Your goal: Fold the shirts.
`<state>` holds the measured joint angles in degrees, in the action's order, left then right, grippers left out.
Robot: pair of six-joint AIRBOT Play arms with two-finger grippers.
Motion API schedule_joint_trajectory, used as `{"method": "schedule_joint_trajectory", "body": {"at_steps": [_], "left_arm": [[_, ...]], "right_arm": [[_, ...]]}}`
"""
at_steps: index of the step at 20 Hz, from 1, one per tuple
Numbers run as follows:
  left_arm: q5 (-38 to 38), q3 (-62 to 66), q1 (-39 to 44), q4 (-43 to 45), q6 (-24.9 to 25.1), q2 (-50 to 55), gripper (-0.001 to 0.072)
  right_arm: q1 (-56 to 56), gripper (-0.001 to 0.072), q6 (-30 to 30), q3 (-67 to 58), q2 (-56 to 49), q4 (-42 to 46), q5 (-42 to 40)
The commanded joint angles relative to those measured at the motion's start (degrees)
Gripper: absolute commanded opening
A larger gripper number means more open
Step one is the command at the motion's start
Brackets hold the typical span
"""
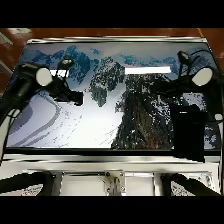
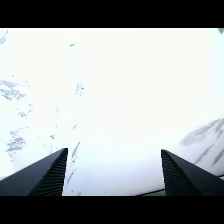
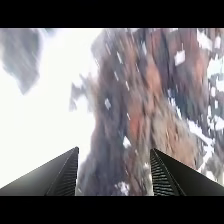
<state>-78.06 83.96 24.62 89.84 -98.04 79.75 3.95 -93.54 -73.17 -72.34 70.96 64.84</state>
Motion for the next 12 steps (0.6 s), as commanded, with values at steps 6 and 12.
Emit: {"method": "schedule_joint_trajectory", "body": {"at_steps": [6,12], "left_arm": [[1.5,0.0,2.7,7.5,-1.7,4.5,0.0666],[1.5,0.0,2.8,7.5,-1.7,4.6,0.0666]], "right_arm": [[2.7,0.0574,-2.0,-0.2,-2.4,5.0,4.2],[2.7,0.0574,-2.0,-0.2,-2.4,5.0,4.2]]}}
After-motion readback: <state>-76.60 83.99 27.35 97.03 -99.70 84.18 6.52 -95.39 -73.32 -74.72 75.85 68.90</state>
